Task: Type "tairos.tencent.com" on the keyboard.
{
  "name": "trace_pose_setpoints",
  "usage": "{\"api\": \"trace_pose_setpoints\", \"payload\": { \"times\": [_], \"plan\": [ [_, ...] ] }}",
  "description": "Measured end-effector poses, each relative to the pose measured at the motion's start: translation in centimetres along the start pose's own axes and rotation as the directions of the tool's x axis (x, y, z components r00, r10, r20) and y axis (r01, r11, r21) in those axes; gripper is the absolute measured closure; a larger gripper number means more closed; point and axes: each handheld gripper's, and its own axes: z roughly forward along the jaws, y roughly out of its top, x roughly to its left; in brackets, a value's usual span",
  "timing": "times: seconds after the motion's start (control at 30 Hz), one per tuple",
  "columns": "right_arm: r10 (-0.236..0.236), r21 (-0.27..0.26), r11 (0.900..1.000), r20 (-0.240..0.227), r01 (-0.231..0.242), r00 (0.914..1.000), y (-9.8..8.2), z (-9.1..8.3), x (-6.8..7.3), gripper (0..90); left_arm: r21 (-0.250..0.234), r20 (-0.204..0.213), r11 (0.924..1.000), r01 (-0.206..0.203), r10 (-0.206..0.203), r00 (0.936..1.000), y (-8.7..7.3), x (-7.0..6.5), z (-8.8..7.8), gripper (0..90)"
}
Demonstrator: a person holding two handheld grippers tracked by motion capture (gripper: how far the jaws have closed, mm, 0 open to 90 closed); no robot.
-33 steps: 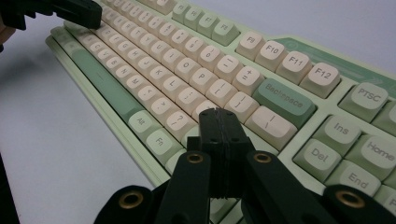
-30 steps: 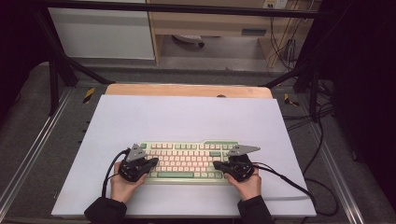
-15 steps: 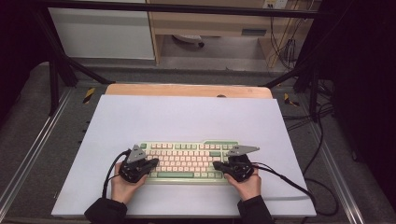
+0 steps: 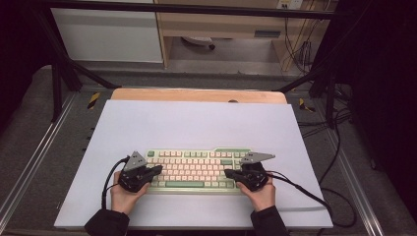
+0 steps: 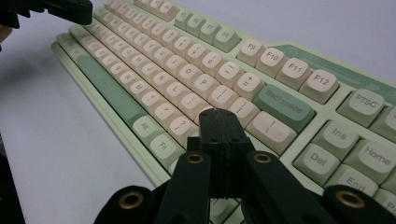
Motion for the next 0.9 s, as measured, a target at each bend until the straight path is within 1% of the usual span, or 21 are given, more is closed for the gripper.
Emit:
{"api": "trace_pose_setpoints", "payload": {
  "times": [0.07,0.27,0.5,0.57,0.9],
  "plan": [
    [-0.001,-0.003,1.000,0.000,0.001,1.0000,0.0,0.0,0.0,90.0,-0.003,-0.001,1.0000,0.006,-0.006,1.0000,0.0,0.0,0.0,90.0],
    [-0.015,0.003,1.000,-0.004,0.015,0.9999,0.2,0.3,0.2,90.0,-0.002,0.003,1.0000,0.006,-0.006,1.0000,0.0,0.1,-0.2,90.0],
    [-0.015,0.003,1.000,-0.010,0.015,0.9998,0.4,0.6,0.4,90.0,-0.001,0.007,1.0000,0.007,-0.007,0.9999,0.0,0.1,-0.1,90.0],
    [-0.027,0.009,1.000,-0.011,0.027,0.9996,0.5,0.8,0.6,90.0,-0.001,0.008,1.0000,0.007,-0.007,0.9999,0.0,0.1,-0.1,90.0],
    [-0.048,0.021,0.999,-0.029,0.049,0.9984,1.0,2.0,1.5,90.0,-0.002,0.012,1.0000,0.009,-0.009,0.9999,0.0,0.1,-0.1,90.0]
  ]
}}
